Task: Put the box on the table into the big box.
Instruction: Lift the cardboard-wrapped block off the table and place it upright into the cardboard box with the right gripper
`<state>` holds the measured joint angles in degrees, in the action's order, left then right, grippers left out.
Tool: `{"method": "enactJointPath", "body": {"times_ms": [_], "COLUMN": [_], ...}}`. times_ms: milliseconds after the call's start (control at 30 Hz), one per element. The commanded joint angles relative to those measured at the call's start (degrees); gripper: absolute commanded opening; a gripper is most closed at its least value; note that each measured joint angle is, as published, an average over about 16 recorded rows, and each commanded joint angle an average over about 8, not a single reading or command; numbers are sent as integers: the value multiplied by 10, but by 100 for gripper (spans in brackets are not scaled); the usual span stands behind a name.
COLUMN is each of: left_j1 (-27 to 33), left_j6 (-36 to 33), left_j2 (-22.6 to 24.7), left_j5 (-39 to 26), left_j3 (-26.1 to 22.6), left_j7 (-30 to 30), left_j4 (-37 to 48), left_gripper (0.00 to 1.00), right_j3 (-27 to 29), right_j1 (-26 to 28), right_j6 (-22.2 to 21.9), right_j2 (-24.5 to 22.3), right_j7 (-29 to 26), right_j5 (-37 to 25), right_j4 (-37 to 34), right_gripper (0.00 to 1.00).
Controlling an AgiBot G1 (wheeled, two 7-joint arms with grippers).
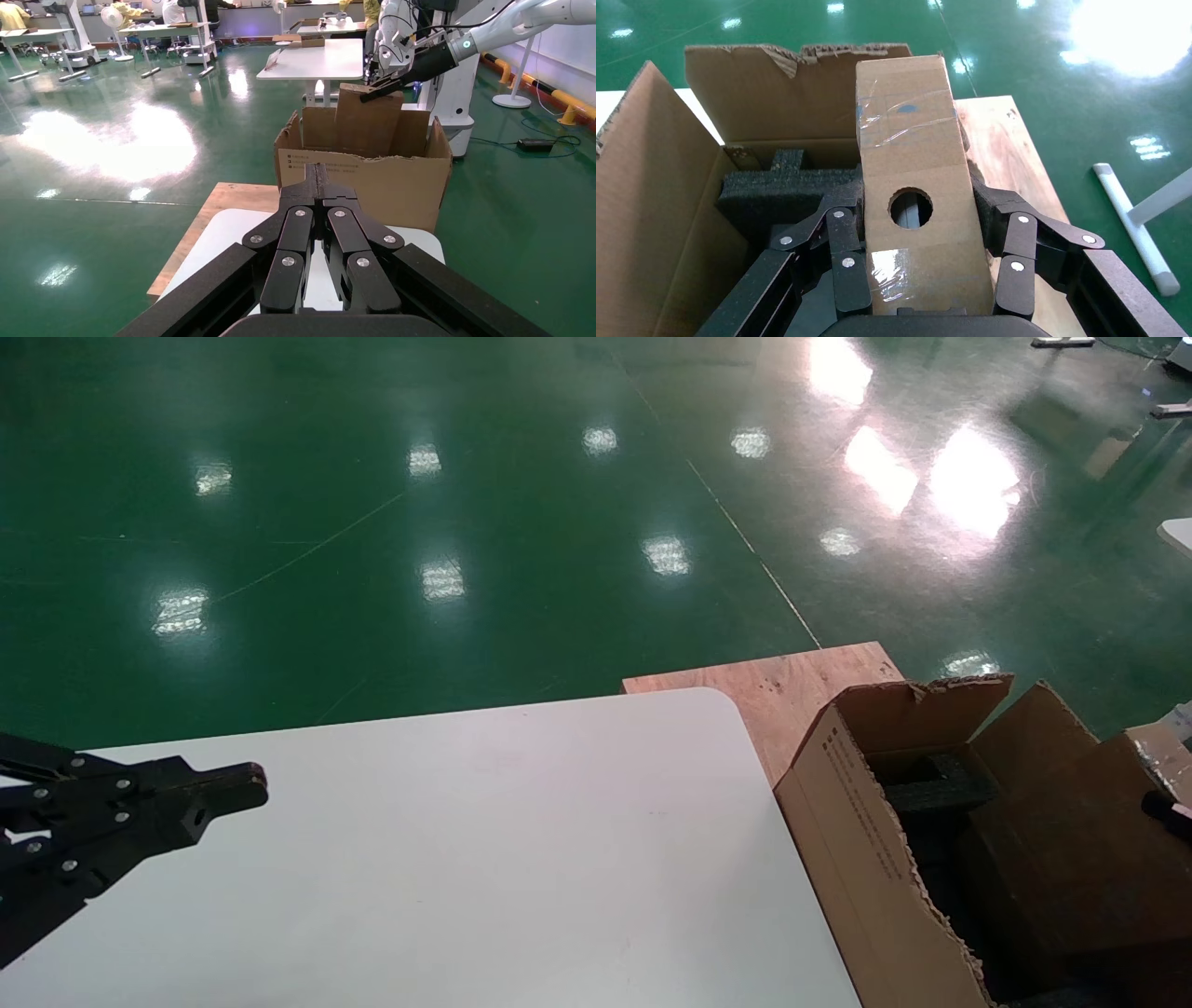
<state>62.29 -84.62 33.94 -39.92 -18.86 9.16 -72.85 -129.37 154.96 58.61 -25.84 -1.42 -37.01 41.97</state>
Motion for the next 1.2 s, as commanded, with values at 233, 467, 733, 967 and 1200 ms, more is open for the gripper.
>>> {"method": "enactJointPath", "body": {"times_ms": [233,467,733,967,1200], "left_j1": [0,0,0,0,0], "left_j6": [0,0,0,0,0], "left_j2": [0,0,0,0,0], "left_j5": [0,0,0,0,0], "left_j3": [0,0,0,0,0], "left_j7": [0,0,0,0,0], "left_j4": [0,0,0,0,0], "left_gripper": [0,0,0,0,0], "right_j3": [-38,-51,-75,-98,-117], "right_j1": [38,49,67,84,90], "right_j6": [15,27,25,15,4], "right_j2": [1,-5,-3,3,8], "right_j7": [7,13,14,17,27], "right_j5": [-1,0,-5,-1,12], "right_j4": [-33,-56,-64,-68,-70], "right_gripper": [0,0,0,0,0]}}
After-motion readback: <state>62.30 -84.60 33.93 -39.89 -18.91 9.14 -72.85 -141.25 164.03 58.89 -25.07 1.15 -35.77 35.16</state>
